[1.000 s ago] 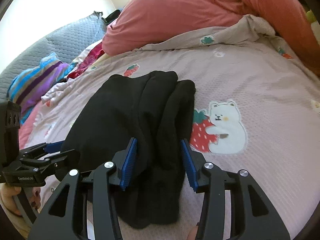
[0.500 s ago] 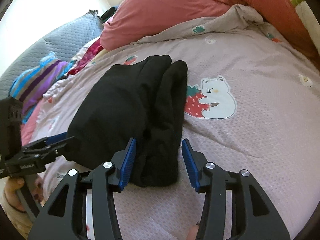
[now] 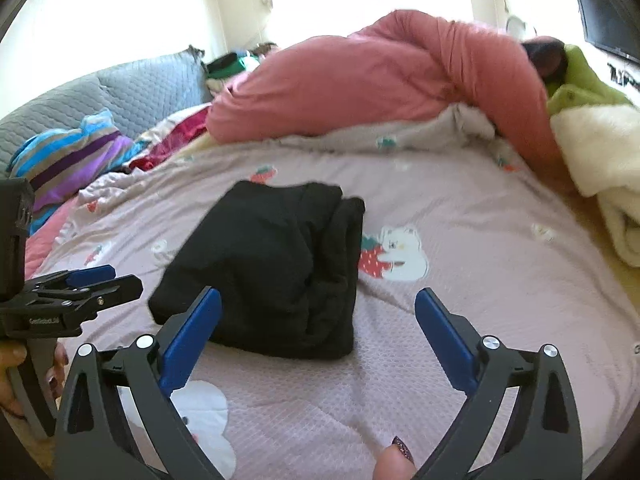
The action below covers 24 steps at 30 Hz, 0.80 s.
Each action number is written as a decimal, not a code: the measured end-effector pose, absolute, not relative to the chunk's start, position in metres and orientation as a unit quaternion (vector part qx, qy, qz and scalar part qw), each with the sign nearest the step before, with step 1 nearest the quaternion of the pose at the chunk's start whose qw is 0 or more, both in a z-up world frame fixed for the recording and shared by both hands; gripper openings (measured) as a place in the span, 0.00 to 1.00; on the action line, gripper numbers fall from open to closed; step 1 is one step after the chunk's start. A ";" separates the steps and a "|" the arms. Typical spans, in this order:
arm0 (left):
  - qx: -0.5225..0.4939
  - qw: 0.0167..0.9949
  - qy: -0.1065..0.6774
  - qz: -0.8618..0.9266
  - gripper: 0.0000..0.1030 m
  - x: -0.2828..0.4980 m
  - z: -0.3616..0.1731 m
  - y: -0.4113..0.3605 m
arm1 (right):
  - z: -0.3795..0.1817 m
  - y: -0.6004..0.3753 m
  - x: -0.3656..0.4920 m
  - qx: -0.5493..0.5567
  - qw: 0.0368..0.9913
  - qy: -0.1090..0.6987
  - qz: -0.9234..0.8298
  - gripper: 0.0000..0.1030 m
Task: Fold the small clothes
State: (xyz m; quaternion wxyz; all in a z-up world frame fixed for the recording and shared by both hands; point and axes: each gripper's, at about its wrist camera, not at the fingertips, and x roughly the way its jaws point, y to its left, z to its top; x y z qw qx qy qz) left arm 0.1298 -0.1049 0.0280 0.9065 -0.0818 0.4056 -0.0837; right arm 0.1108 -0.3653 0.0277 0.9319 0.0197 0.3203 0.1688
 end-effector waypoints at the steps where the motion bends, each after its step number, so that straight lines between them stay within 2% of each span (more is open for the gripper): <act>1: -0.082 0.910 0.399 -0.081 0.91 0.125 0.031 -0.104 | 0.031 -0.365 0.107 0.018 0.934 0.316 0.167 0.95; 13: -0.068 0.919 0.383 -0.061 0.91 0.080 0.034 -0.092 | 0.049 -0.354 0.066 -0.015 0.949 0.277 0.153 0.96; 24: -0.073 0.915 0.393 -0.048 0.91 0.062 0.017 -0.079 | 0.027 -0.344 0.042 -0.002 0.949 0.288 0.127 0.96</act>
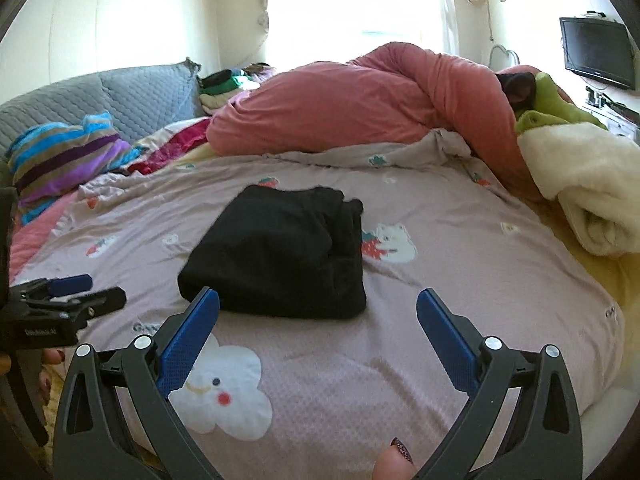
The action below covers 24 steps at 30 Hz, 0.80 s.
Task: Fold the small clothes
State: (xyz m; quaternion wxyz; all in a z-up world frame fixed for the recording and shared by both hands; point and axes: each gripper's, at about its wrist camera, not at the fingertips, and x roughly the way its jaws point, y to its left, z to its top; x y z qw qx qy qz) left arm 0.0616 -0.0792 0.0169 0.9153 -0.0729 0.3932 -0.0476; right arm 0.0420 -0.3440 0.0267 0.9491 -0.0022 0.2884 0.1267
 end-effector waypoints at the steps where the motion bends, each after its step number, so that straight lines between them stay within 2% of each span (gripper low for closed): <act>1: -0.076 0.913 0.397 -0.046 0.91 0.061 0.014 -0.078 | 0.024 -0.343 0.041 -0.002 0.948 0.292 0.125 0.96; 10: -0.081 0.908 0.410 -0.035 0.91 0.061 -0.001 -0.073 | -0.010 -0.335 0.041 0.016 0.927 0.355 0.116 0.96; 24: -0.074 0.904 0.420 -0.026 0.91 0.061 -0.008 -0.073 | -0.013 -0.335 0.042 0.014 0.928 0.356 0.113 0.96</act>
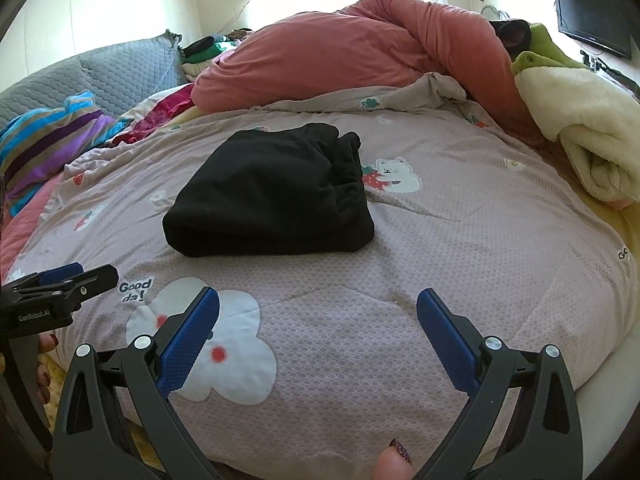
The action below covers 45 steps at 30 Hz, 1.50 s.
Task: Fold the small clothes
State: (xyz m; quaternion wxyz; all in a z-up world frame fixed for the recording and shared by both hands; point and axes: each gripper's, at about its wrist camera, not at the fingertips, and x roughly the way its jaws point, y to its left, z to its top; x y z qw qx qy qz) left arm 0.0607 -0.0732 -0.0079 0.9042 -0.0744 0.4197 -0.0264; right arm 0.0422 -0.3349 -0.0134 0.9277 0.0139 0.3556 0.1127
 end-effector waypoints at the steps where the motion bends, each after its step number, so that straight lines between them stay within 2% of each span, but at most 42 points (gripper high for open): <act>1: -0.075 0.904 0.419 -0.026 0.91 0.060 -0.008 -0.073 | -0.014 -0.335 0.042 0.014 0.928 0.356 0.113 0.96; 45: -0.070 0.906 0.418 -0.002 0.91 0.057 -0.002 -0.065 | -0.007 -0.328 0.036 0.003 0.931 0.346 0.117 0.96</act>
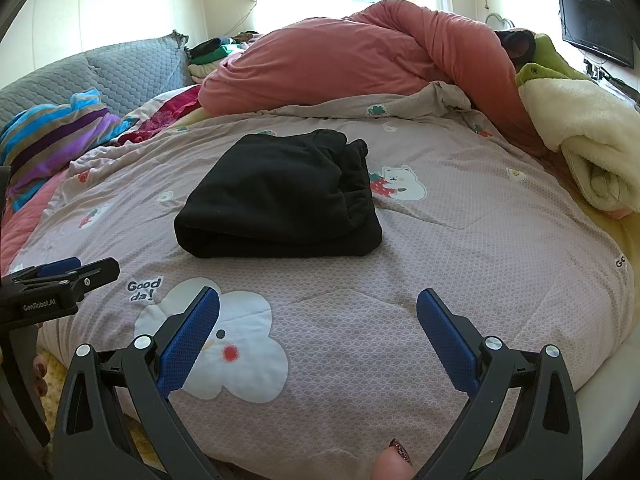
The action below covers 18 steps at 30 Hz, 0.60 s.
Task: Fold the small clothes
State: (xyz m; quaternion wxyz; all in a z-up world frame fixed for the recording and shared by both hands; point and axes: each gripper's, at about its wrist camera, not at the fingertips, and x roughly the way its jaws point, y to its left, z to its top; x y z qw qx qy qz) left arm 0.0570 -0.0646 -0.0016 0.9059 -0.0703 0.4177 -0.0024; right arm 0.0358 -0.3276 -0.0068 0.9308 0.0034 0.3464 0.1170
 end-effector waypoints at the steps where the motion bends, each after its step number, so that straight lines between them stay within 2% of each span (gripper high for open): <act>1: -0.070 0.906 0.418 -0.003 0.91 0.057 -0.002 -0.065 | -0.006 -0.327 0.036 0.002 0.931 0.347 0.117 0.96; 18: -0.067 0.905 0.421 0.000 0.91 0.056 -0.001 -0.063 | -0.005 -0.326 0.036 -0.003 0.929 0.350 0.120 0.96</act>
